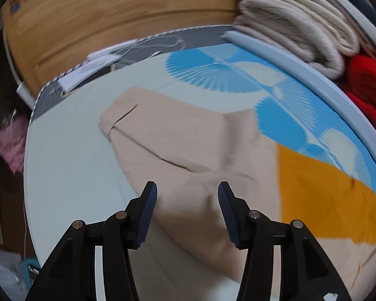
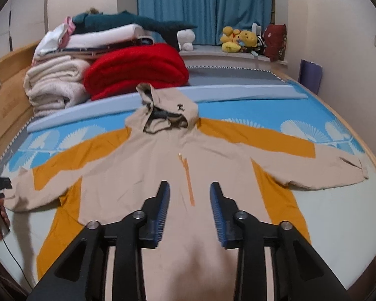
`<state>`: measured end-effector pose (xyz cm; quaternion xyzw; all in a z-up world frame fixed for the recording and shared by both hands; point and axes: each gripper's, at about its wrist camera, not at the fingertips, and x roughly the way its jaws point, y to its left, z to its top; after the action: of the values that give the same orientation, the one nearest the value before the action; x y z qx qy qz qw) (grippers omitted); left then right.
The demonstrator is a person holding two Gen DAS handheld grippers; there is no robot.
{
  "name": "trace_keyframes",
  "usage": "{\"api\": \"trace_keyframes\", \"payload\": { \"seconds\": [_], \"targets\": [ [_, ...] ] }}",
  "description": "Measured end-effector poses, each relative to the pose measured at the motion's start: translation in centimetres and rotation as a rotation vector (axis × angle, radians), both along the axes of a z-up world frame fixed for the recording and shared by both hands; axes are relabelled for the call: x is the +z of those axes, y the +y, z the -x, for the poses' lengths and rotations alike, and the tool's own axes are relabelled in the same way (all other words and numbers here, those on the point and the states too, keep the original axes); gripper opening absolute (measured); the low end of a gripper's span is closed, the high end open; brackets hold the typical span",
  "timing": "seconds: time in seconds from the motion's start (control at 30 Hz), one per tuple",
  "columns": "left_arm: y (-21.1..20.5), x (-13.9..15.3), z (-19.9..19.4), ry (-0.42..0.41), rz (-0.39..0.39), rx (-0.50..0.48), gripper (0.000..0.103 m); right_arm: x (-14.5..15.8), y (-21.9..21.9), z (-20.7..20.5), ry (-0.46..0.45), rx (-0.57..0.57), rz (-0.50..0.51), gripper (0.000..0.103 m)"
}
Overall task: Fold large clothes
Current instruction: 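Grasp the sleeve cuff nearest the left tool with the left tool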
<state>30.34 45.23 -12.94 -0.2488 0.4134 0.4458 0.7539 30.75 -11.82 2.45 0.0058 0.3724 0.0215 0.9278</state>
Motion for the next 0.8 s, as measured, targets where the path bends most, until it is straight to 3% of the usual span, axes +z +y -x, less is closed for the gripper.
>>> {"api": "trace_keyframes", "payload": {
  "seconds": [0.33,0.47,0.57,0.63,0.7,0.8],
  "targets": [
    [5.6,-2.6,2.5,0.081,0.016,0.175,0.048,-1.2,2.8,0.7,0.013,0.091,0.026,0.040],
    [7.1,-4.1,3.4,0.077,0.083,0.219,0.048,-1.7,3.4,0.8,0.031,0.108,0.031,0.040],
    [7.5,-5.3,3.5,0.075,0.128,0.222,0.036,-1.6,3.5,0.7,0.033,0.121,0.047,0.040],
    [7.1,-5.4,2.8,0.059,0.121,0.183,0.012,-1.5,3.5,0.6,0.038,0.133,0.068,0.040],
    [6.8,-5.0,2.2,0.065,0.098,0.165,0.003,-1.2,3.5,0.5,0.047,0.139,0.076,0.039],
    [6.5,-3.1,2.4,-0.012,0.098,0.173,0.000,-0.1,3.3,0.2,0.039,0.140,0.090,0.038]
  ]
}}
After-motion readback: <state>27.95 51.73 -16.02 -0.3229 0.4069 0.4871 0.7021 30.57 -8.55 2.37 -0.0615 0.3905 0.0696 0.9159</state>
